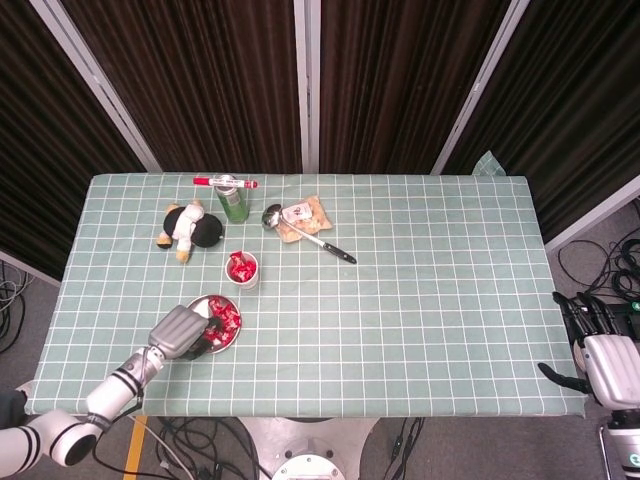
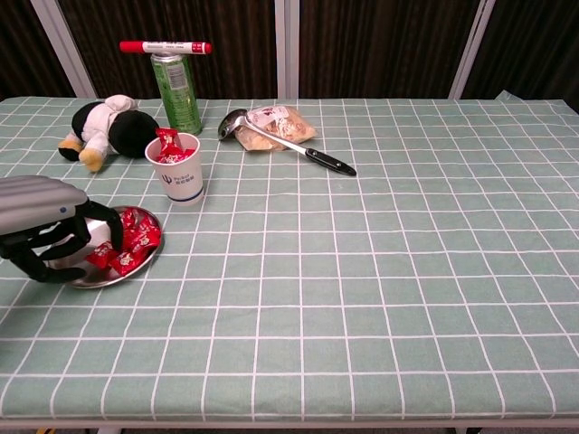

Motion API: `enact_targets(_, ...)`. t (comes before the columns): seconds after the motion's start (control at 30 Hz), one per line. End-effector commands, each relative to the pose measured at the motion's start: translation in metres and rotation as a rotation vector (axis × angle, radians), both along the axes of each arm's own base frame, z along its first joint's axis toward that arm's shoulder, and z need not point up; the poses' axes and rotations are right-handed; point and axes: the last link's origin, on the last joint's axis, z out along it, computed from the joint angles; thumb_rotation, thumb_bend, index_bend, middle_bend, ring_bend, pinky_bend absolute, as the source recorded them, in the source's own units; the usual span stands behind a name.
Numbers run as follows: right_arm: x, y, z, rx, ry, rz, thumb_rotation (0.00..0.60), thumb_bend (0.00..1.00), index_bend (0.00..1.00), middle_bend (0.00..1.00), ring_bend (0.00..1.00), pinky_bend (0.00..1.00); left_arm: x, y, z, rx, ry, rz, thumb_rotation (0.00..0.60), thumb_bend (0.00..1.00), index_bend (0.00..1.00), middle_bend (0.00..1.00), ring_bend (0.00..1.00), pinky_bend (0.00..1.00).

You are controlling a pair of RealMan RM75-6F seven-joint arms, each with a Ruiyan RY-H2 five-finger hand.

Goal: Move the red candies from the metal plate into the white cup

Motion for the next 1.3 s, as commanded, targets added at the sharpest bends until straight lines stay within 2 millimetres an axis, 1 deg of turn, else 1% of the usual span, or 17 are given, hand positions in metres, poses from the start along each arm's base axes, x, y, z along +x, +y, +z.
enact_targets(0.03,-0.001,0.001,0.000,-0.001,0.000,-0.003,0.600,0.05,0.00,0.15,0.00,0.02,0.003,0.003,-0.002,-0.009,0.017,0.003,0.600,0.35,0.40,0.89,0.83,1.00)
enact_targets(0.4,-0.001,0.002,0.001,-0.005,-0.002,-0.002,0.600,0.05,0.00,0.15,0.00,0.02,-0.003,0.007,0.006,0.001,0.072,0.066,0.600,0.35,0.40,0.89,0.83,1.00)
enact_targets(0.57,0.000,0.002,0.001,-0.005,-0.003,0.003,0.600,0.05,0.00,0.15,0.00,0.02,-0.005,0.006,0.007,0.003,0.077,0.083,0.600,0.35,0.43,0.89,0.83,1.00)
enact_targets(0.9,0.001,0.004,0.002,-0.009,0.001,0.004,0.600,0.05,0.00,0.15,0.00,0.02,-0.007,0.006,0.000,0.034,0.075,0.074,0.600,0.31,0.47,0.89,0.83,1.00)
enact_targets(1.3,0.002,0.004,0.002,-0.009,0.006,-0.001,0.600,0.05,0.00,0.15,0.00,0.03,-0.008,0.010,0.005,0.059,0.084,0.037,0.600,0.31,0.46,0.89,0.83,1.00)
